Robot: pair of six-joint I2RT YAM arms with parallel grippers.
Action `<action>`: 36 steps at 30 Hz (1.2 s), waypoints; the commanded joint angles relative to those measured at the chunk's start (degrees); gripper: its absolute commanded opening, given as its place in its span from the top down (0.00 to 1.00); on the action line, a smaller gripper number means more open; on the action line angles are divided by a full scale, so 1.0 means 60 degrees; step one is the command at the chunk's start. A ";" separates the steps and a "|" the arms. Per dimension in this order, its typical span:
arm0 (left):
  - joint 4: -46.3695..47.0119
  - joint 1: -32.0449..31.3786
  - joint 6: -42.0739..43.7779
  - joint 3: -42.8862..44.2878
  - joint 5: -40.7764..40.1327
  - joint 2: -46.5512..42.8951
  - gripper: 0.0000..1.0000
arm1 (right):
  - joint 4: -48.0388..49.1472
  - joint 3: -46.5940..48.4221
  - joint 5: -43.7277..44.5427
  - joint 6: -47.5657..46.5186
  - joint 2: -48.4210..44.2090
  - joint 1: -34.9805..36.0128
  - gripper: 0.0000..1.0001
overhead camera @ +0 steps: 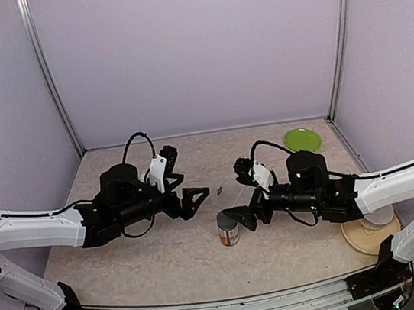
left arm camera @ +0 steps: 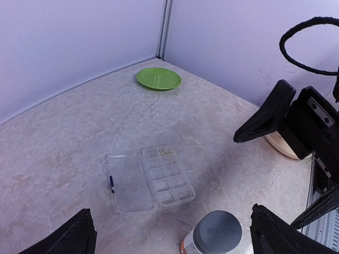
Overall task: Sort the pills into containers
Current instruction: Place the pill container at the center of the board, then pick up the pill bottle from the center of the board.
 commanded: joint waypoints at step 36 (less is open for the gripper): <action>-0.3907 0.0462 0.5198 0.4449 0.5434 0.4532 0.13 | -0.0483 -0.2878 0.2623 0.0225 -0.4887 -0.0073 0.00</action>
